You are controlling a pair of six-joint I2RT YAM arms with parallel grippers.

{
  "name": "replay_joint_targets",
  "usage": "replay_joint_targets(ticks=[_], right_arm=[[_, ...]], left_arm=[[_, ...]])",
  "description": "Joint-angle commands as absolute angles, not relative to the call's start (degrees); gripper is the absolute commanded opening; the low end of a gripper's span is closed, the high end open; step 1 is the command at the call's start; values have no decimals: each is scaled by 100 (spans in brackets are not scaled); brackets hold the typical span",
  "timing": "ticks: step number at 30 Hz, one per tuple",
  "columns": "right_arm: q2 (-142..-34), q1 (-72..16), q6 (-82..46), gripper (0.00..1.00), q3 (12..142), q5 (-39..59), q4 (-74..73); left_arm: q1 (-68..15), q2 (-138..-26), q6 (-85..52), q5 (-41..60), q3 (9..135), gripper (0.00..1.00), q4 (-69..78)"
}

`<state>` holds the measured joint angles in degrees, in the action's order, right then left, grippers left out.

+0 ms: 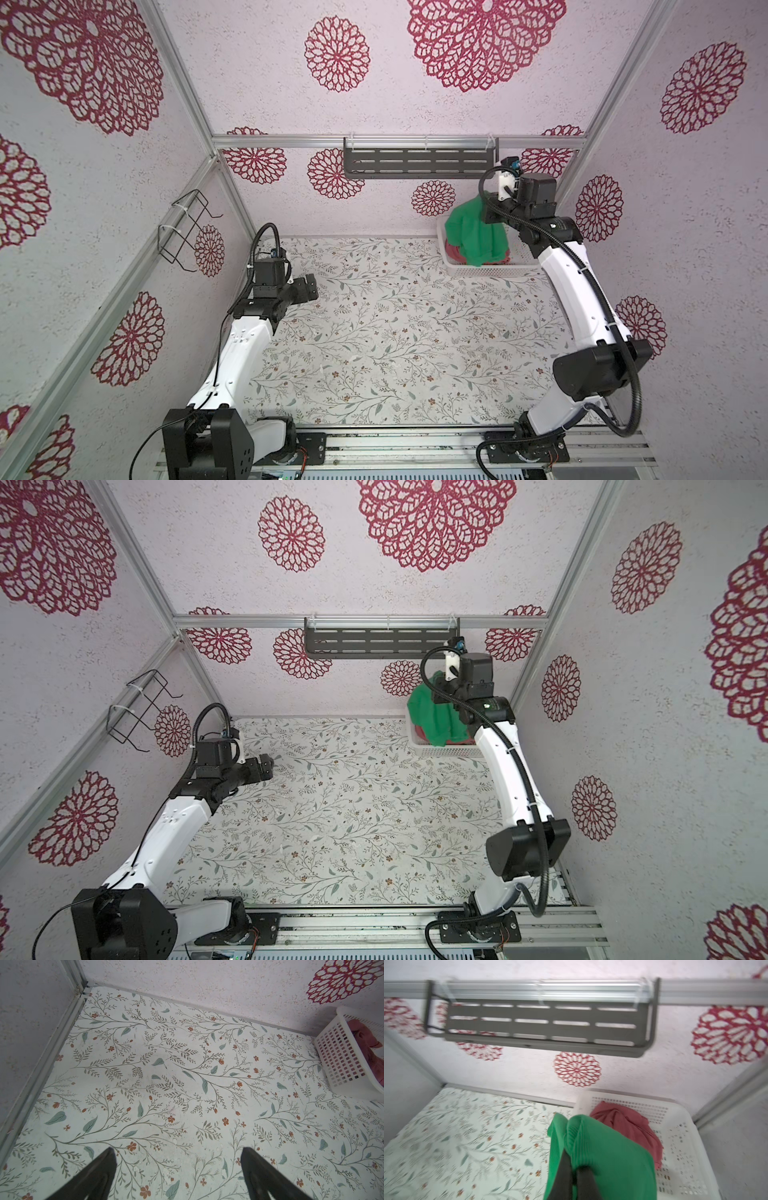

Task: Fold and stack the tank tops
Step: 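Grasp the green tank top with the right gripper and drop it on the table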

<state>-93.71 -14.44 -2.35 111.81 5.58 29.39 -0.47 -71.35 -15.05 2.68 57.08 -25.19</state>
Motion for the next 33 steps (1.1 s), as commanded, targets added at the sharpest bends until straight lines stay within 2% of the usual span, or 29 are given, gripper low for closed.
replay_joint_targets(ticks=[1,9,15,16,17,18,19,21,23,25,30,33], right_arm=[[-8787,-1899,2,0,11596,1260,2905],[-8647,-2488,-881,0,11150,2642,2149],[-8675,-2232,-1560,0,9179,2255,1622],[-8655,-2027,-1709,3,8692,2124,1635],[-8626,-1806,-1838,13,8272,2046,1627],[-8570,-1523,-1958,30,7721,1790,1639],[-8516,-1310,-1977,42,7353,1366,1744],[-8412,-1110,-1691,58,6909,58,2255],[-8285,-1134,-1528,62,6697,-323,2586],[-8034,-1184,-1587,66,6405,-80,2527],[-7757,-1956,-1488,66,6170,-340,2755],[-7697,-2273,-1550,65,6018,-343,2842]], left_arm=[[-81,-7066,-1501,473,5880,97,-2479],[-79,-7073,-1547,453,5889,97,-2500],[-87,-7223,-1572,396,5975,97,-2666],[-88,-7240,-1580,420,5993,97,-2688],[-88,-7250,-1582,433,6002,97,-2711],[-103,-7266,-1591,418,6018,97,-2745],[-122,-7281,-1583,389,6033,97,-2774],[-199,-7326,-1552,307,6064,97,-2850],[-278,-7393,-1529,258,6082,97,-2898],[-356,-7514,-1521,251,6107,97,-2946],[-620,-7840,-1724,361,6230,100,-3089],[-988,-7977,-2125,425,6208,94,-2780]])
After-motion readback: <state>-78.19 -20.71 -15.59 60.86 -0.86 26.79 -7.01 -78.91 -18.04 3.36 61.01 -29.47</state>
